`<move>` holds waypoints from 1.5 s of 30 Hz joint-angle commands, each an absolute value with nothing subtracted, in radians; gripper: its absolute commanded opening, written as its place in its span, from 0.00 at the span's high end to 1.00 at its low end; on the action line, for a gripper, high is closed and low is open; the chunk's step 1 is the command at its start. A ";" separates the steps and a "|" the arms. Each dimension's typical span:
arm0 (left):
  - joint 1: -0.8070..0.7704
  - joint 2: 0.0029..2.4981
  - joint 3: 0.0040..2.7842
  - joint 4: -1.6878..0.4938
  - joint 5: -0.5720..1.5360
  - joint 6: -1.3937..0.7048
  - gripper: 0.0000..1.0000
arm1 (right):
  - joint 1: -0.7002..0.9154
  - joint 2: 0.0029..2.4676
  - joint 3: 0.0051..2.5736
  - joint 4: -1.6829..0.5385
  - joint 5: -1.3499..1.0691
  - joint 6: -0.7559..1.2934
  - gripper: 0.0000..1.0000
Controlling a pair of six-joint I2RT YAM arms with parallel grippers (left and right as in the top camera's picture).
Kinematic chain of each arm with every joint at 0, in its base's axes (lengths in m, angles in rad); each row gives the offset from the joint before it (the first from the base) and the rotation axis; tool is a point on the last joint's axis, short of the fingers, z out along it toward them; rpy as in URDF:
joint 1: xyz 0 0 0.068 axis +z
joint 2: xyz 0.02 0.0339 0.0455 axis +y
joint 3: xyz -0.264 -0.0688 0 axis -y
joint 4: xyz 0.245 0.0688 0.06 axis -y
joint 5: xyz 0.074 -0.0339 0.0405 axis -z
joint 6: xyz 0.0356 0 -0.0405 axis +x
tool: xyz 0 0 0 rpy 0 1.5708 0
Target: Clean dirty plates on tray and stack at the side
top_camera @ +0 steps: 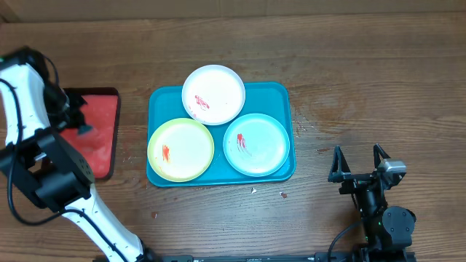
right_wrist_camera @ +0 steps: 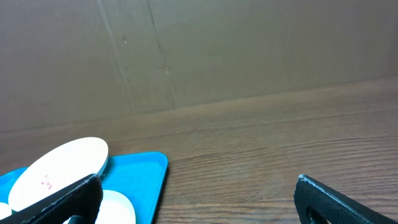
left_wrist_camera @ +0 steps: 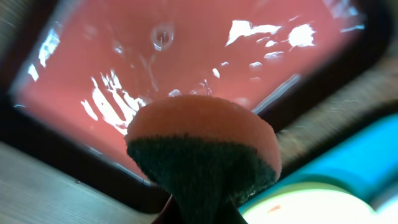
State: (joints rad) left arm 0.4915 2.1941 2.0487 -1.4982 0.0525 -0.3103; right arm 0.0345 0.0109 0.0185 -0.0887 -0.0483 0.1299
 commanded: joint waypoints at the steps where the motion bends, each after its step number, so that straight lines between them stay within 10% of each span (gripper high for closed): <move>1: 0.474 2.040 2.212 -1.589 0.107 -0.271 0.96 | 0.041 0.003 0.009 -0.081 -0.053 0.127 0.00; 14: 0.134 1.962 2.055 -1.657 0.244 -0.145 0.96 | 0.041 0.003 0.009 -0.081 -0.053 0.127 0.00; 21: -0.103 1.962 1.623 -1.328 0.226 -0.241 0.96 | 0.041 0.003 0.008 -0.081 -0.053 0.127 0.00; 37: -0.138 1.961 1.229 -0.950 0.197 -0.265 0.96 | 0.041 0.003 0.008 -0.081 -0.053 0.127 0.00; 45: -0.104 1.937 1.354 -1.052 0.146 -0.289 0.69 | 0.041 0.003 0.009 -0.081 -0.053 0.127 0.00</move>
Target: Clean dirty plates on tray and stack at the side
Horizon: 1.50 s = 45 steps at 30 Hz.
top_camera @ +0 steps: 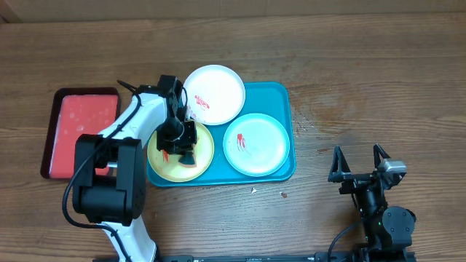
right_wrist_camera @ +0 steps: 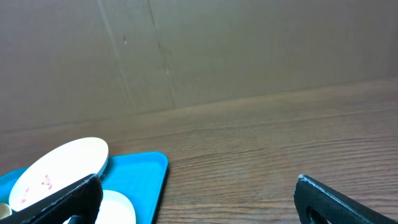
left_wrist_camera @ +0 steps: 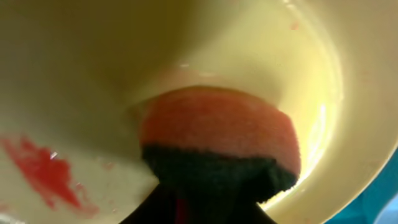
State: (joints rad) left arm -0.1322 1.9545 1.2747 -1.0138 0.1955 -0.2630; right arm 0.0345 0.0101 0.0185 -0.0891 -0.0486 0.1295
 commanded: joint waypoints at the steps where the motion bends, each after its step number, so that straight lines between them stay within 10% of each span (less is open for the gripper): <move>1: -0.096 1.921 1.387 -1.073 0.146 -0.289 0.64 | 0.041 0.003 0.008 -0.081 -0.053 0.127 0.00; 6: -0.055 1.792 1.543 -1.156 0.119 -0.287 0.00 | 0.041 0.003 0.008 -0.081 -0.053 0.127 0.00; 26: 0.058 1.583 1.618 -1.174 0.038 -0.285 0.00 | 0.038 0.005 0.056 0.587 -0.106 0.197 0.00; 38: 0.058 1.583 1.618 -1.191 0.046 -0.286 0.00 | 0.038 0.538 0.915 -0.369 -0.193 0.106 0.00; 45: 0.058 1.583 1.618 -1.190 0.072 -0.289 0.00 | 0.038 0.793 1.027 -0.209 -0.510 0.364 0.00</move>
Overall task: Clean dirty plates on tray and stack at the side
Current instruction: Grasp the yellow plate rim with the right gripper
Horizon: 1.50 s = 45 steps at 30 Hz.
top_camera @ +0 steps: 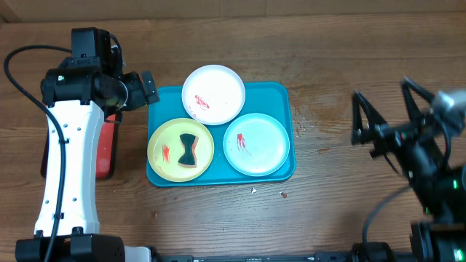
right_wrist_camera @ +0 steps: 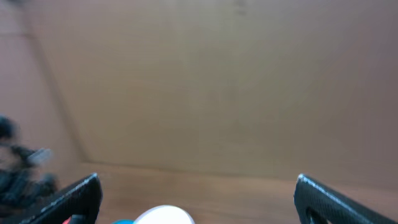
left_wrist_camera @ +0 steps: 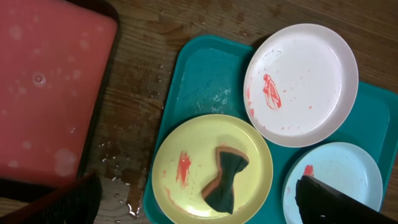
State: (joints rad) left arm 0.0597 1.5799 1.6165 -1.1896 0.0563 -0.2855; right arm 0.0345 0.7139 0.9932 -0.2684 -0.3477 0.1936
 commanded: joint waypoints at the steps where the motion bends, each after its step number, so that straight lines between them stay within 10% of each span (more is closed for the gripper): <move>1: 0.058 1.583 1.618 -1.190 0.072 -0.289 0.00 | 0.038 0.825 1.049 -0.220 -0.511 0.402 0.00; 10: 0.058 1.583 1.618 -1.185 0.072 -0.289 0.00 | 0.139 1.443 1.696 -0.982 -0.529 0.305 0.03; 12: 0.058 1.583 1.618 -1.186 0.072 -0.289 0.00 | 0.188 1.530 1.714 -0.978 -0.540 0.302 0.45; 14: 0.058 1.583 1.618 -1.186 0.072 -0.290 0.00 | 0.246 1.589 1.714 -0.989 -0.483 0.303 0.57; 26: 0.057 1.584 1.617 -1.177 0.079 -0.295 0.00 | 0.683 2.038 1.714 -0.874 -0.161 0.375 0.60; 45: 0.056 1.584 1.590 -1.194 0.079 -0.295 0.00 | 0.797 2.204 1.707 -0.801 -0.088 0.390 0.59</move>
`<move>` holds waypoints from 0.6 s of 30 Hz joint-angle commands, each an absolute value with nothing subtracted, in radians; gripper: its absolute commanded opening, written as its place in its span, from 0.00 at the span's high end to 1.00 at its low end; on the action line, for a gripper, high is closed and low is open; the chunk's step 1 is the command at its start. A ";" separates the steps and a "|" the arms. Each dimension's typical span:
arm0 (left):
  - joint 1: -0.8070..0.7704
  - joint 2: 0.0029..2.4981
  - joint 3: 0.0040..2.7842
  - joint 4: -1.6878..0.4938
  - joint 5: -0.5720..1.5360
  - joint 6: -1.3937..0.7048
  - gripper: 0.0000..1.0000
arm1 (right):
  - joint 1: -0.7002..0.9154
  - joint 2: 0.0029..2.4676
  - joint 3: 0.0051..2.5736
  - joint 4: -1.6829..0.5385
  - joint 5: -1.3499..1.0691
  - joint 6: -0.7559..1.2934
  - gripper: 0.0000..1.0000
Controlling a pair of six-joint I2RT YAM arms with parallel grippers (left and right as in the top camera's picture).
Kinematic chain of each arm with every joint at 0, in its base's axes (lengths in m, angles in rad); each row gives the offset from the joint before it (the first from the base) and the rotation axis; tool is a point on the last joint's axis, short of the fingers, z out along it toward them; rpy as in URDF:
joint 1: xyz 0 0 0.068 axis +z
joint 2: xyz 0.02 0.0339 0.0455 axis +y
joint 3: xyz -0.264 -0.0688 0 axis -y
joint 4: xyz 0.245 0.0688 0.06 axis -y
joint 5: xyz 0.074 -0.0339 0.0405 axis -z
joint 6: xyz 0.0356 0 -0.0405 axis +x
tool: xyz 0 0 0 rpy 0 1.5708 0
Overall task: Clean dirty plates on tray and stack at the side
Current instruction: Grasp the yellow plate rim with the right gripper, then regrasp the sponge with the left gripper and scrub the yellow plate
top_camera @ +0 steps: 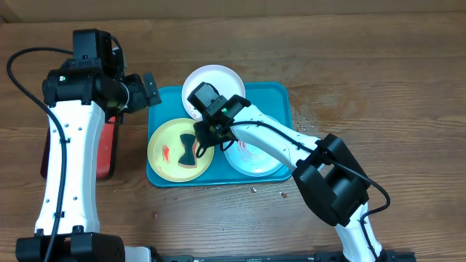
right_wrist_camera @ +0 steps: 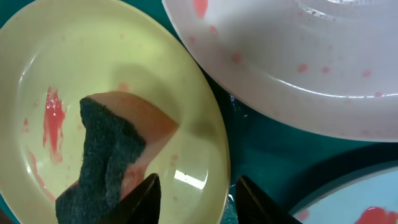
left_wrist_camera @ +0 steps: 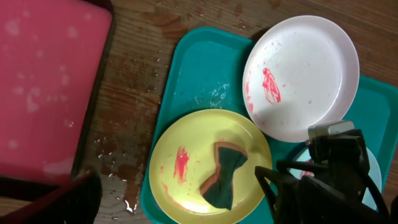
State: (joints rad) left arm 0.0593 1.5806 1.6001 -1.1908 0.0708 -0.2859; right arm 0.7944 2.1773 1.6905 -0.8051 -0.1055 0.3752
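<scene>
On the teal tray [top_camera: 273, 94] a yellow plate [top_camera: 169, 138] with a red smear holds an orange and dark green sponge [top_camera: 188, 150], also in view as the sponge [right_wrist_camera: 109, 155]. Both the white plate [top_camera: 218, 84] and the light blue plate [top_camera: 266, 156] carry red stains. My right gripper [right_wrist_camera: 199, 202] is open, its fingers straddling the yellow plate's right rim next to the sponge. My left gripper [left_wrist_camera: 199, 205] hangs open and empty high above the tray's left end.
A red basin [top_camera: 108, 145] sits on the wooden table left of the tray, partly under my left arm. Water drops lie on the wood [left_wrist_camera: 134, 93] between basin and tray. My right arm stretches across the light blue plate.
My right gripper was raised over the table's right side; now it is down at the yellow plate's right rim, open. The left arm and the sponge are where they were.
My left gripper first held the sponge over the red basin. Then it pressed the sponge into the yellow plate. Later the sponge lay loose on that plate with the left gripper open and high, and the right arm lifted. Now the right gripper straddles the plate's rim.
</scene>
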 commanded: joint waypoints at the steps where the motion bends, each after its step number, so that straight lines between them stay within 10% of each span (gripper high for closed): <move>1: 0.056 1.584 1.590 -1.193 0.079 -0.296 0.00 | 0.797 2.221 1.707 -0.802 -0.091 0.391 0.59; 7: 0.051 1.584 1.590 -1.204 0.086 -0.292 0.00 | 0.797 2.244 1.707 -0.840 -0.106 0.397 0.61; 15: 0.039 1.609 1.421 -1.170 0.199 -0.272 0.69 | 0.796 2.244 1.707 -0.842 -0.117 0.398 0.90; 18: 0.038 1.649 1.278 -1.056 0.319 -0.270 0.64 | 0.796 2.244 1.707 -0.839 -0.130 0.397 0.91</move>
